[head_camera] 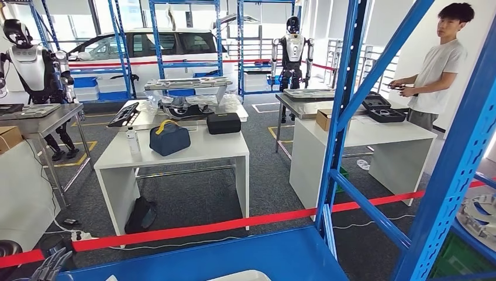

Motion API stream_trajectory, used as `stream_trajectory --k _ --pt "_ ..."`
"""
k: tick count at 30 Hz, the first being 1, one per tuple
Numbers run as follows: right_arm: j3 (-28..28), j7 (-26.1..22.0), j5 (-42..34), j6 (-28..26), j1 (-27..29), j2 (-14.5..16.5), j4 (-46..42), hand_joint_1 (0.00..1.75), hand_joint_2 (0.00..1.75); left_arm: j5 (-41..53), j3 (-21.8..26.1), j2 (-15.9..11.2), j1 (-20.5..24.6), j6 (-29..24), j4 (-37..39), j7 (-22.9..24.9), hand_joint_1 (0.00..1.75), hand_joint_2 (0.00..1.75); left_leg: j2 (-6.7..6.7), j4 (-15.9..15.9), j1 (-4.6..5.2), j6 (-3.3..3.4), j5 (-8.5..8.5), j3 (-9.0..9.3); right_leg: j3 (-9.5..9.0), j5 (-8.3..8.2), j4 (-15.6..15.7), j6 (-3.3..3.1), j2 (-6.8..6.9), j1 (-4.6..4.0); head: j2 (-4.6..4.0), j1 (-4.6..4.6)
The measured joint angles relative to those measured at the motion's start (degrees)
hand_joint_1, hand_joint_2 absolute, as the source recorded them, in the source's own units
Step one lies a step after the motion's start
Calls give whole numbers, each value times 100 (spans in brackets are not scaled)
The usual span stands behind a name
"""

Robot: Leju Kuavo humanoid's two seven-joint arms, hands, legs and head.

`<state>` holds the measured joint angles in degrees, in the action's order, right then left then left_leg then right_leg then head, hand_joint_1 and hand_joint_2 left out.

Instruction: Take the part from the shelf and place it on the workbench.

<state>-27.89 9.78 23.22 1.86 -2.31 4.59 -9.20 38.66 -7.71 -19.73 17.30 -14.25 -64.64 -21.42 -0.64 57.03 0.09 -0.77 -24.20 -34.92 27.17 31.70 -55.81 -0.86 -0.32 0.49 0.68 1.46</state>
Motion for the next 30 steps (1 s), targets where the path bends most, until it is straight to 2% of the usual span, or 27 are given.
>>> stream_trajectory --k 8,12,20,30 --pt "-67 5 43 5 -3 1 0 0 0 -73 -79 -20 350 298 683 185 0 0 0 0 0 0 0 0 0 0 0 0 0 0 -1 0" --pt "-86 5 78 7 -3 4 0 0 0 25 -113 -20 551 454 1052 402 0 175 0 0 0 0 0 0 0 0 -1 0 0 -1 -2 0" --pt "-94 13 141 27 -3 7 0 0 0 -215 -123 -20 735 1206 1540 392 0 175 0 0 0 0 0 0 0 0 -1 0 -1 0 -1 0" --pt "-122 14 200 44 -2 7 0 0 0 -199 -140 -54 924 1600 1944 653 0 175 0 0 0 -1 0 0 1 0 -3 0 0 -1 -1 0"
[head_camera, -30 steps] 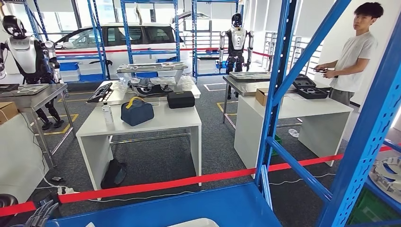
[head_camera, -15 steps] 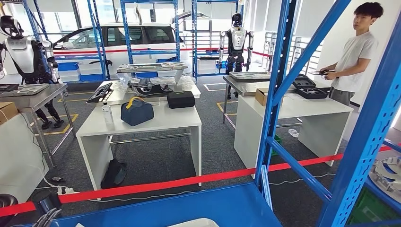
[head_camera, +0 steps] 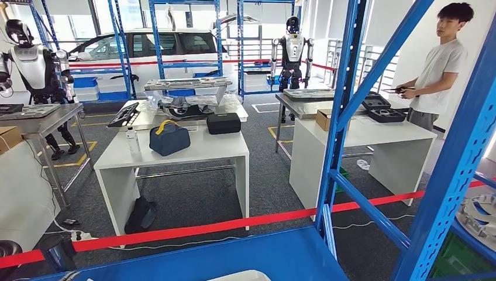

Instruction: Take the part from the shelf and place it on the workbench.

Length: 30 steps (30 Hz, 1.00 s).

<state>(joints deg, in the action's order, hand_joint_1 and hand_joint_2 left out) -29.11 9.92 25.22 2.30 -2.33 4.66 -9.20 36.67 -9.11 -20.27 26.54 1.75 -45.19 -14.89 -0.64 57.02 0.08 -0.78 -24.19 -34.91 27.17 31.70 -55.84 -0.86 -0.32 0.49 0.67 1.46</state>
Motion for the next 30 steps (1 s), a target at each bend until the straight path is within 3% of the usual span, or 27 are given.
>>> stream_trajectory --k 15,21,22,25,26,30 --pt "-58 0 1 -1 0 1 0 0 0 -219 -3 -28 111 64 305 394 0 175 0 0 0 0 0 0 0 0 -1 0 0 0 -1 0" --pt "-108 0 11 -4 0 2 0 0 0 -393 -3 -51 171 410 420 455 1 175 0 0 0 0 0 0 0 0 -1 0 0 0 0 0" --pt "-110 0 13 -4 1 2 0 0 0 -418 -3 -57 182 470 440 453 12 175 0 0 0 0 0 0 0 0 -1 0 0 0 0 0" --pt "-113 -1 16 -4 0 2 0 0 0 -496 -12 -81 221 654 500 433 139 175 0 0 0 0 0 0 1 0 -1 0 0 0 0 0" --pt "-114 -2 17 -4 0 2 0 0 0 -531 -24 -96 238 725 525 421 171 175 0 0 0 0 0 0 1 0 -1 0 0 0 0 0" --pt "-116 -4 38 -3 1 2 0 0 0 -686 -125 -163 297 971 608 342 175 175 -1 0 0 0 0 0 0 0 -1 0 0 0 -1 0"
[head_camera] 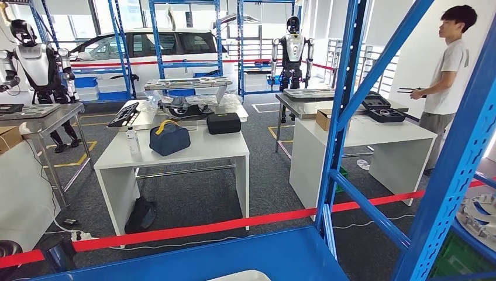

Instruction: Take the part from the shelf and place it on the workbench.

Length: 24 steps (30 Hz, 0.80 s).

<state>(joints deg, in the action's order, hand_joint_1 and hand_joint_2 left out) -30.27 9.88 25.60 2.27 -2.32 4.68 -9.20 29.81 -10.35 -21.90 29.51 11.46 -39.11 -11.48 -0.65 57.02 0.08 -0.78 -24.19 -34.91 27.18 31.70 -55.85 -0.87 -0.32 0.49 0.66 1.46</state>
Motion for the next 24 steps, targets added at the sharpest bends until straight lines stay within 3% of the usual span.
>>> stream_trajectory --k 22,24 --pt "-33 -7 13 1 -2 0 0 0 0 -41 -234 -72 74 84 64 -44 175 175 -2 0 0 0 0 1 -2 0 0 0 1 0 1 0" --pt "-33 -7 13 1 -2 0 0 0 0 -41 -234 -72 74 85 64 -44 168 175 -2 0 0 0 0 1 -2 0 -1 0 1 0 0 0"
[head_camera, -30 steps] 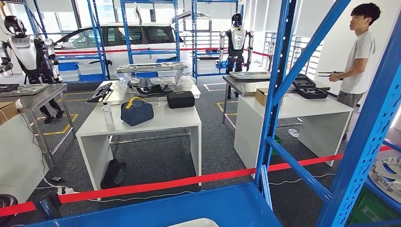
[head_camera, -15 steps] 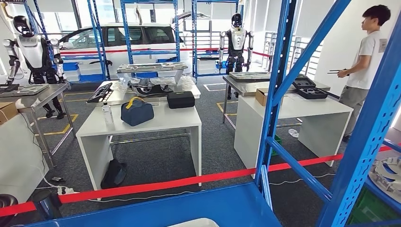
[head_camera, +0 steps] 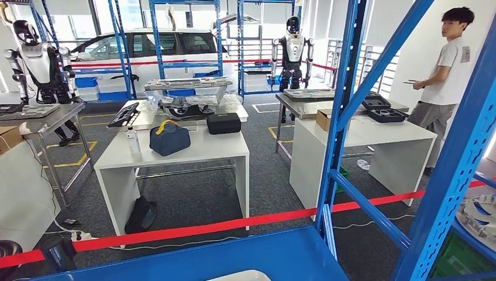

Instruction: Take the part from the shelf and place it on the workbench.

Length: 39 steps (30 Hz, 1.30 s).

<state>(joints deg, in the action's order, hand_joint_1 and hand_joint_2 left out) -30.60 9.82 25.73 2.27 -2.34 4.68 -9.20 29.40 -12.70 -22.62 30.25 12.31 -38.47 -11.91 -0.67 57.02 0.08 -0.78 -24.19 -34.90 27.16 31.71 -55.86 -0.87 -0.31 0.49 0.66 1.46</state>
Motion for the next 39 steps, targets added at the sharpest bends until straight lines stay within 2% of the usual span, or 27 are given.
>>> stream_trajectory --k 3,10,20,28,31,39 --pt "-2 -1 0 0 0 0 0 0 0 0 0 0 0 -2 1 0 157 175 0 0 0 0 0 0 0 0 0 0 0 0 0 0" --pt "-7 -1 0 0 0 0 0 0 0 0 -15 0 8 -36 10 0 175 175 0 0 0 0 0 0 0 0 0 0 0 0 1 0" --pt "-52 -1 0 0 -1 0 0 0 0 -54 -95 2 82 -80 87 -136 175 175 0 0 0 0 0 0 1 0 0 0 0 0 1 0" --pt "-101 -18 8 -1 -2 2 0 0 0 11 -219 23 83 -410 75 -451 175 175 0 0 0 0 0 0 1 0 0 0 0 1 0 0" --pt "-106 -25 31 -1 -4 2 0 0 0 -348 -208 78 71 -461 11 -715 175 175 -1 1 0 0 0 0 0 0 0 0 0 0 0 0" --pt "-107 -21 116 -1 -9 7 0 0 0 -1915 309 210 -81 518 -440 -1127 175 175 2 0 0 0 0 0 0 0 0 0 -2 0 1 0"
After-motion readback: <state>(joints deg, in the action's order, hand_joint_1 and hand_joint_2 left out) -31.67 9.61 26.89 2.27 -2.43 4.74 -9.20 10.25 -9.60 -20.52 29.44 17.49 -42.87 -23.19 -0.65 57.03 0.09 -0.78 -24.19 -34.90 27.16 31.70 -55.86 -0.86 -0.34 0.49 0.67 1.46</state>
